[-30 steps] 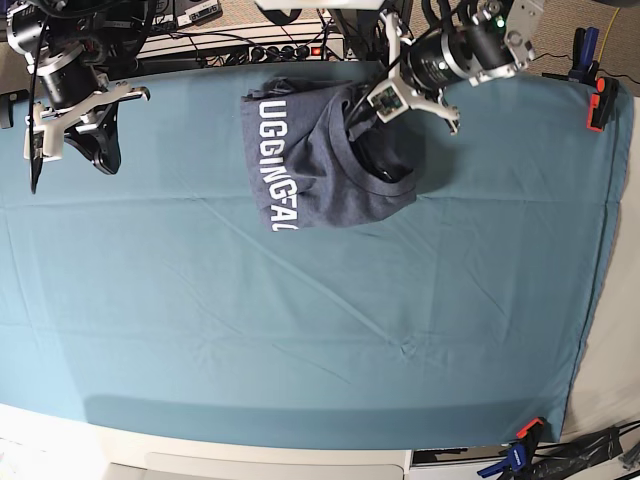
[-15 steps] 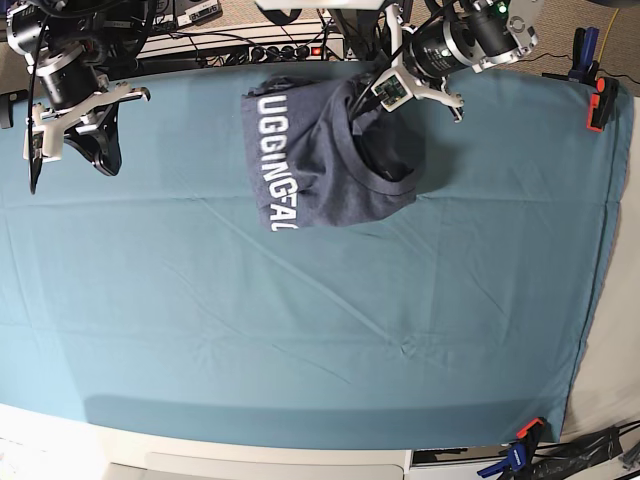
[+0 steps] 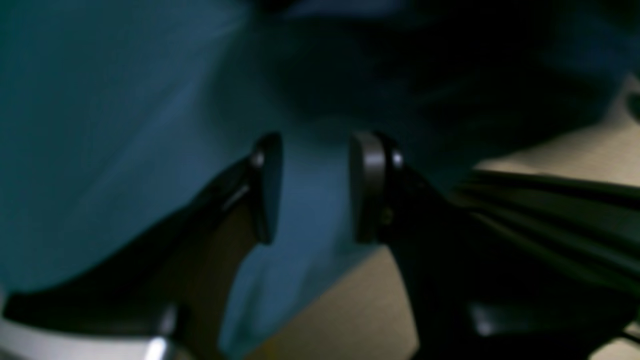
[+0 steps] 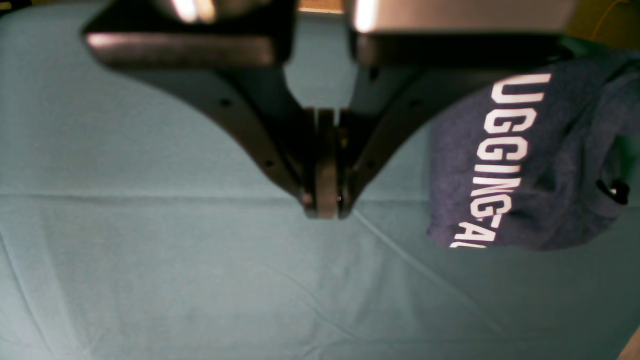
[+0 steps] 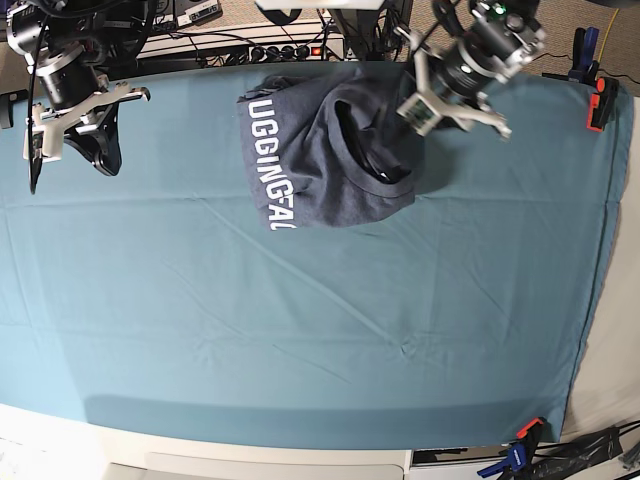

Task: Fold the T-shirt properly
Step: 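Flip the grasped edge over with the left gripper, exposing the lettering, then move the right gripper beside the bundle and grasp the lettered side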

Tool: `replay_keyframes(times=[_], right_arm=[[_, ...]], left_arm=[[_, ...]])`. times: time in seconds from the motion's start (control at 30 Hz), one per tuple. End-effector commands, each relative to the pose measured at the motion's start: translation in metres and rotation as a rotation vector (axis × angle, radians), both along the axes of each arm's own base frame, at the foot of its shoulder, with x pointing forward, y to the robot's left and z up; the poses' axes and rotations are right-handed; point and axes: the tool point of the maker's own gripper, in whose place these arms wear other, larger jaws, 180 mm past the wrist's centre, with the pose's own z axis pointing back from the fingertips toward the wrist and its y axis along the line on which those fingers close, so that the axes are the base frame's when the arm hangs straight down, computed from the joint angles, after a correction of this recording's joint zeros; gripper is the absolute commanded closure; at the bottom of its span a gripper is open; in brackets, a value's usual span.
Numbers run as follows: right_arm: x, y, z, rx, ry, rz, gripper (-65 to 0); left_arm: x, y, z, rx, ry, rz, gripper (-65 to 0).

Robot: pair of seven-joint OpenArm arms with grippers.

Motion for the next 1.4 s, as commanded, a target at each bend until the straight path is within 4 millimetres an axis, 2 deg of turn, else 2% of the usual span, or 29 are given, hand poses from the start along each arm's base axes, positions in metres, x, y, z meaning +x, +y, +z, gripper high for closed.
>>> replay_keyframes(times=[0.0, 0.1, 0.17, 0.23, 0.3, 0.43, 0.53, 0.67, 0.87, 1.0, 1.13, 1.27, 1.37], right_arm=[[0.004, 0.003, 0.013, -0.009, -0.054, 0.018, 0.0], [0.004, 0.003, 0.013, -0.009, -0.056, 0.018, 0.0], [0.005, 0.003, 0.014, -0.008, -0.062, 0.020, 0.0], [0.006, 0.004, 0.015, -0.005, -0.069, 0.023, 0.0], [0.007, 0.008, 0.015, 0.001, -0.068, 0.037, 0.0], [0.013, 0.024, 0.013, 0.023, -0.071, 0.092, 0.0], [0.023, 0.041, 0.013, 0.021, -0.085, 0.155, 0.0], [0.048, 0.056, 0.022, -0.063, -0.149, 0.202, 0.0], [0.079, 0.068, 0.042, -0.137, -0.248, 0.196, 0.0], [0.115, 0.056, 0.006, -0.034, -0.171, 0.185, 0.0], [0.156, 0.034, -0.023, 0.054, -0.102, 0.158, 0.0], [0.194, 0.018, -0.025, 0.108, -0.087, 0.141, 0.0], [0.219, 0.015, -0.020, 0.135, -0.076, 0.153, 0.0]], left_arm=[[0.012, 0.013, 0.010, 0.013, -0.053, 0.044, -24.2], [0.037, 0.045, 0.028, -0.004, -0.136, 0.184, -17.3], [0.048, 0.046, 0.041, -0.110, -0.164, 0.217, -10.2], [0.055, 0.034, 0.054, -0.256, -0.168, 0.218, -3.6], [0.055, 0.019, 0.061, -0.355, -0.157, 0.188, 0.0], [0.039, -0.008, 0.061, -0.487, -0.071, 0.138, 0.0], [0.024, -0.019, 0.055, -0.514, -0.003, 0.094, 0.0], [0.013, -0.019, 0.046, -0.500, 0.050, 0.098, 0.0], [-0.011, -0.017, 0.029, -0.472, 0.144, 0.114, 0.0], [-0.023, -0.012, 0.019, -0.426, 0.185, 0.124, 0.0], [-0.036, -0.006, 0.008, -0.361, 0.224, 0.120, 0.0], [-0.053, -0.005, 0.000, -0.318, 0.277, 0.079, 0.0], [-0.060, -0.003, -0.004, -0.287, 0.305, 0.068, 0.0]])
